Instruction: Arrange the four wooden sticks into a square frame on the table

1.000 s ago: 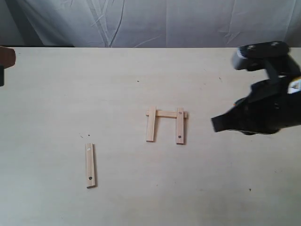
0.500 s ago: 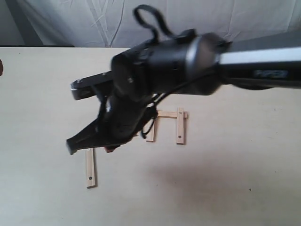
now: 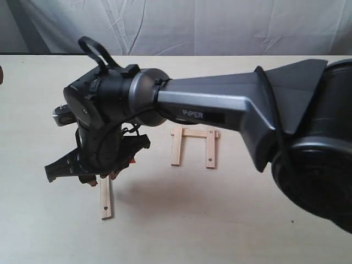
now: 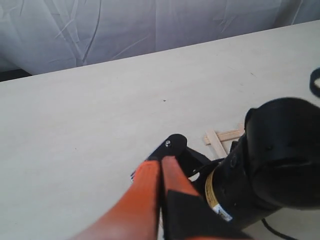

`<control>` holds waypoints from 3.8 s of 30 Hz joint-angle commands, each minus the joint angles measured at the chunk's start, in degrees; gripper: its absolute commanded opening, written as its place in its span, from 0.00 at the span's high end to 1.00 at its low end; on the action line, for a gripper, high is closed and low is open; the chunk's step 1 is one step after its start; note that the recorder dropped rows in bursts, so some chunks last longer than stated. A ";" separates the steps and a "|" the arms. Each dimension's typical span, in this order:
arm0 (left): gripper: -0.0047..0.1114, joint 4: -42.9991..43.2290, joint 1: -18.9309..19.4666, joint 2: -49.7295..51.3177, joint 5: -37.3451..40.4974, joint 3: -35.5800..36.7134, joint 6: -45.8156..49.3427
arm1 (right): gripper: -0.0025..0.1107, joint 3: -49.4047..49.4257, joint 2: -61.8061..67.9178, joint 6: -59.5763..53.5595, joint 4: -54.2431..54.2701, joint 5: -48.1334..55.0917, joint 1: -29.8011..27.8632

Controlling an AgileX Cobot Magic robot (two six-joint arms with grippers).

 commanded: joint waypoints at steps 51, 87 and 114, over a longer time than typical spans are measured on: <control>0.96 5.08 -0.05 -0.39 0.23 0.25 0.05 | 0.98 18.63 -12.49 -71.19 0.55 -1.39 -20.71; 0.96 4.34 -0.05 -0.39 0.22 0.25 0.05 | 0.99 45.12 -40.24 -34.95 6.95 -12.02 -41.81; 0.96 4.75 -0.05 -0.39 0.83 0.25 -0.10 | 0.99 68.64 -101.37 -34.65 5.03 -21.16 -44.01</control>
